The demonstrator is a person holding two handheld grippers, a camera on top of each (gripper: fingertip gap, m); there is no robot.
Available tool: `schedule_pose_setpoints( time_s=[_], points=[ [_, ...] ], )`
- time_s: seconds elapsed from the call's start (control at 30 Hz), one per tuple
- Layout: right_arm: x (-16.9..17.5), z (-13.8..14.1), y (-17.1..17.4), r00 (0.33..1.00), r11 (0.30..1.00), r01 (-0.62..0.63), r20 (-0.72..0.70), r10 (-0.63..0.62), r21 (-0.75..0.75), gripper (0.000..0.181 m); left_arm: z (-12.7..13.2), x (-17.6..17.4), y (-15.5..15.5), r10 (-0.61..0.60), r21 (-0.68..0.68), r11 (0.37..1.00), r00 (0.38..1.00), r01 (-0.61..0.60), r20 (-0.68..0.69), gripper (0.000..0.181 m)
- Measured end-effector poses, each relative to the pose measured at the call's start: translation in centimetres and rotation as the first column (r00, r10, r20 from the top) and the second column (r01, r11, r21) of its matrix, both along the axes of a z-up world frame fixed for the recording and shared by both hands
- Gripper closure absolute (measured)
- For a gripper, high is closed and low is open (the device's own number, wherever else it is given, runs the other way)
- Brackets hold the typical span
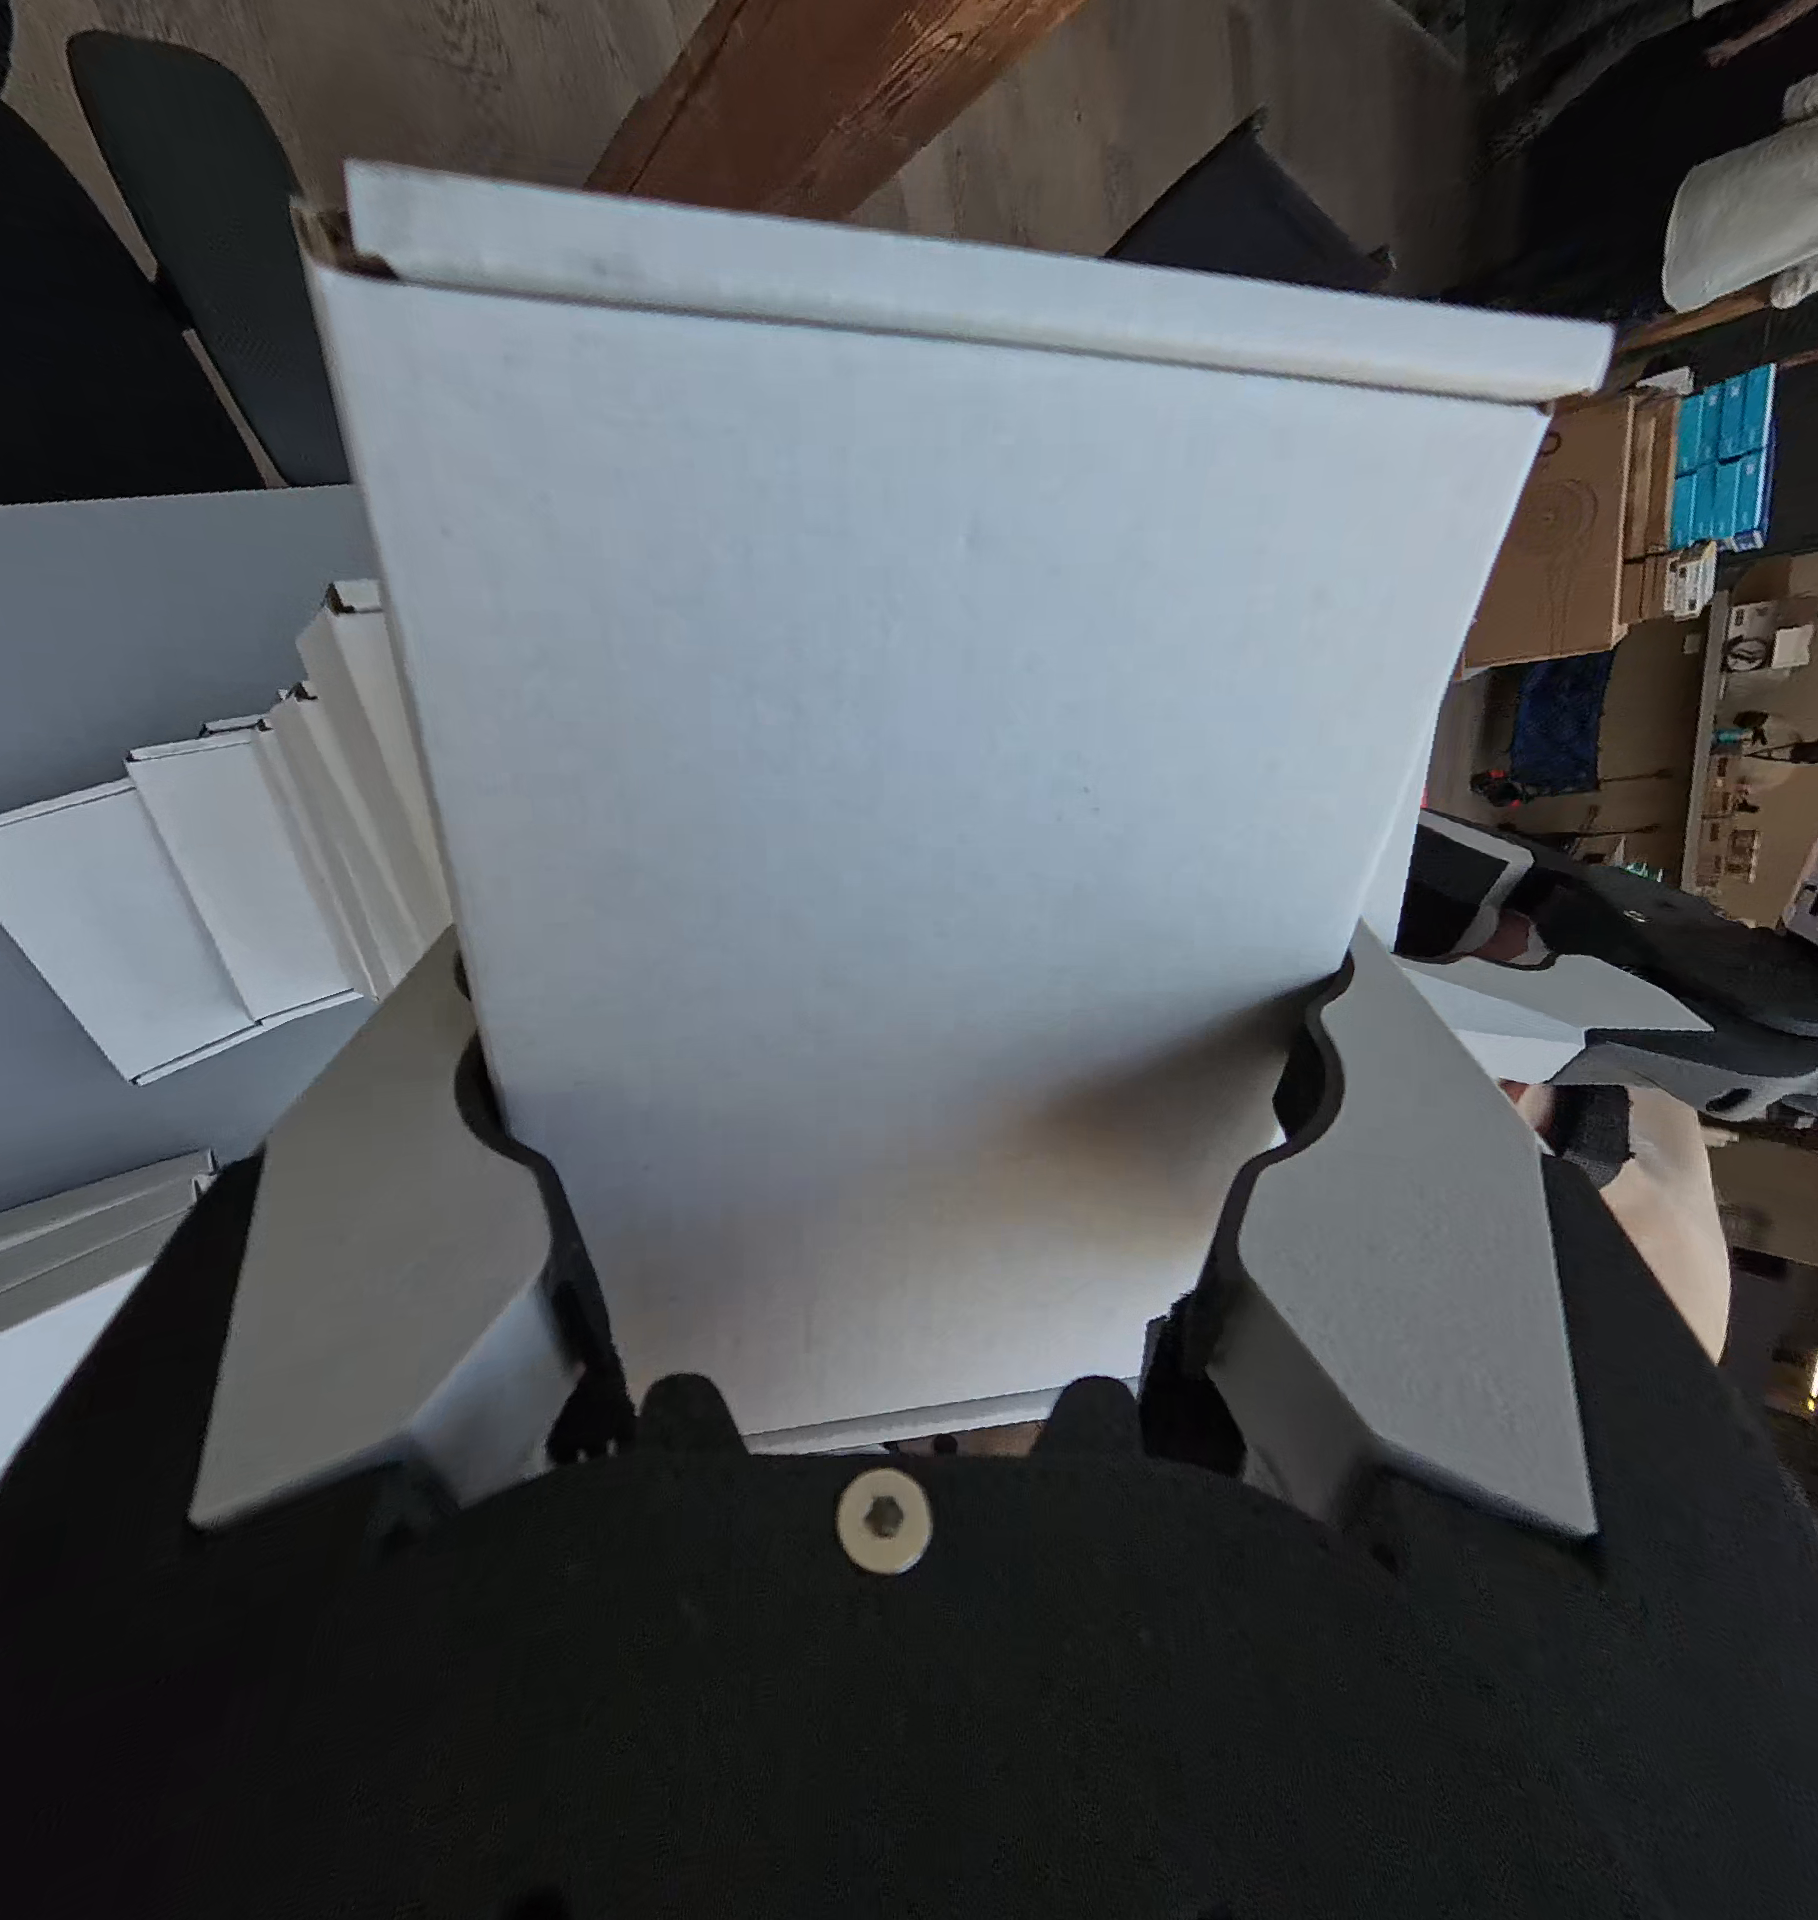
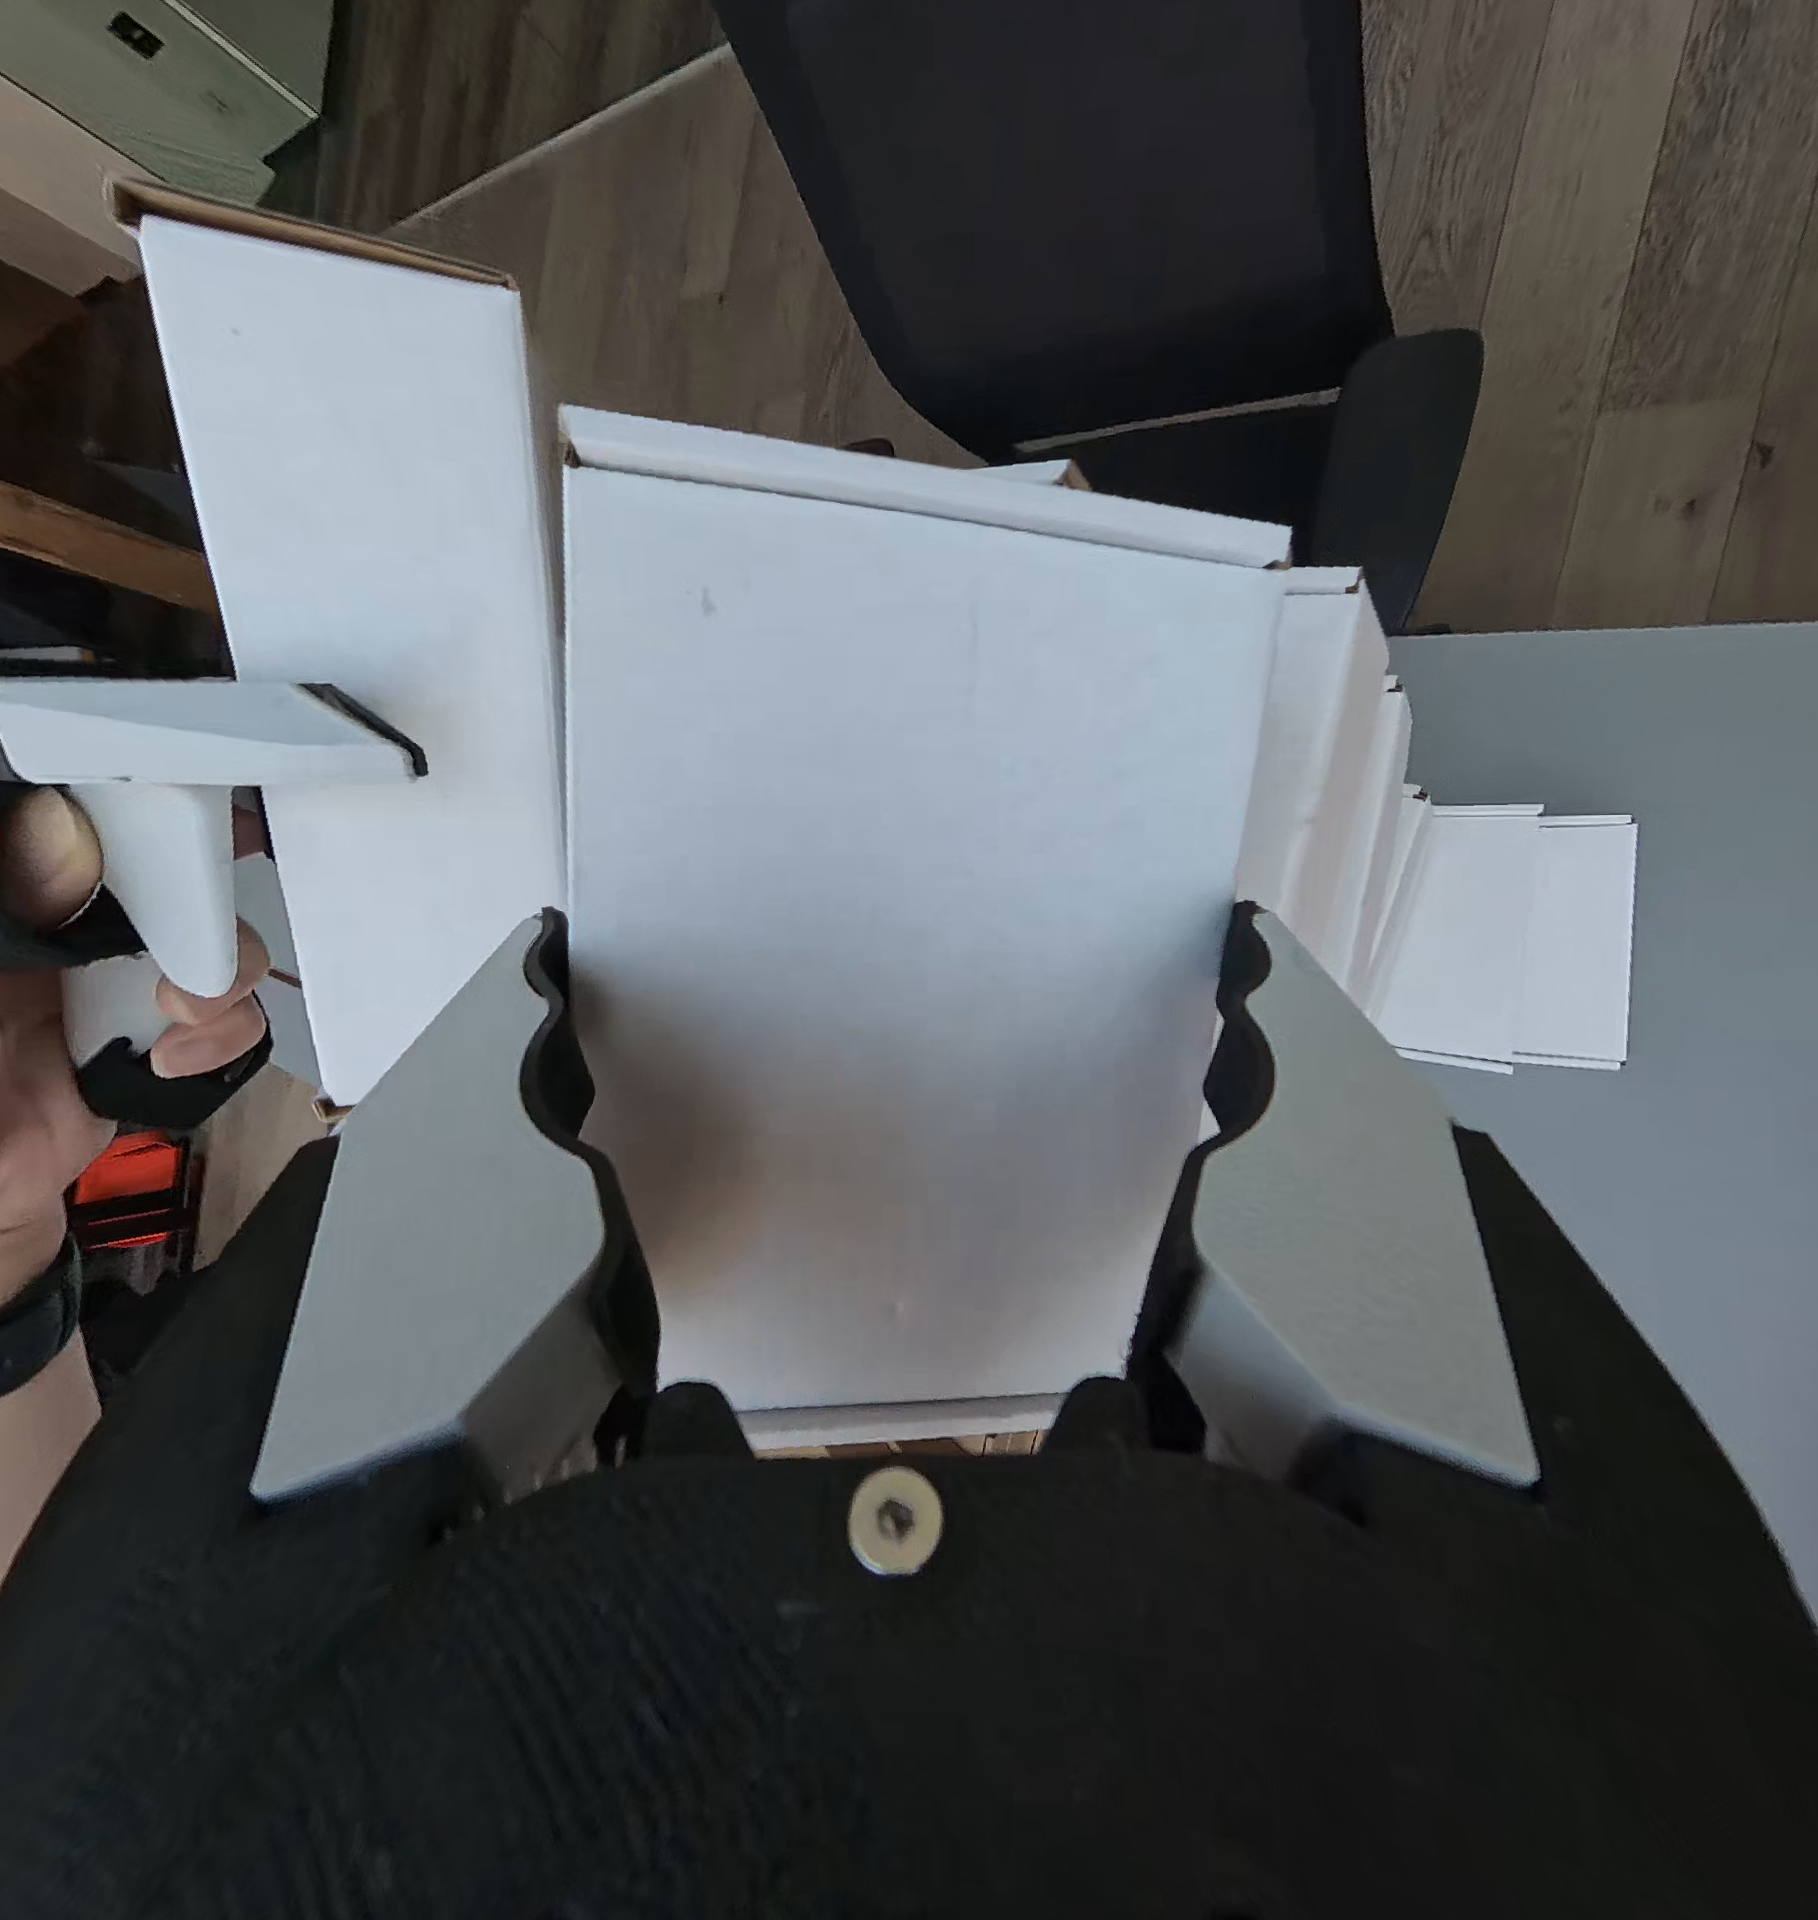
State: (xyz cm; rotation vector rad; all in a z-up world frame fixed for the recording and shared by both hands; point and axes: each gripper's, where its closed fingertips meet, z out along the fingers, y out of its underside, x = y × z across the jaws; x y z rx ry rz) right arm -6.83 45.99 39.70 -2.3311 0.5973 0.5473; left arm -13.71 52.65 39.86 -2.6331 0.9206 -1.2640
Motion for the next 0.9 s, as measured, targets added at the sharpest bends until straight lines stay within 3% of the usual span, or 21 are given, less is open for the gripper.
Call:
schedule_pose_setpoints(
  time_s=[0.17, 0.73, 0.9],
  points=[
    [0.8, -0.6, 1.4, 0.996, 0.999, -0.011, -0.093, 0.006, -0.050, 0.059, -1.8, 0.9, 0.6, 0.034, -0.043, 0.998, 0.998, -0.036, -0.046, 0.034],
    [1.6, -0.9, 1.8, 0.999, 0.982, 0.037, 0.006, -0.036, -0.187, 0.059, -2.9, 0.2, 0.1, 0.094, -0.030, 0.995, 0.983, -0.100, -0.156, 0.033],
    [1.2, -1.0, 2.0, 0.998, 0.982, 0.043, -0.029, -0.050, -0.186, 0.059, -2.4, 0.5, 0.2, 0.137, -0.064, 0.987, 0.986, -0.144, -0.099, 0.046]
  ],
)
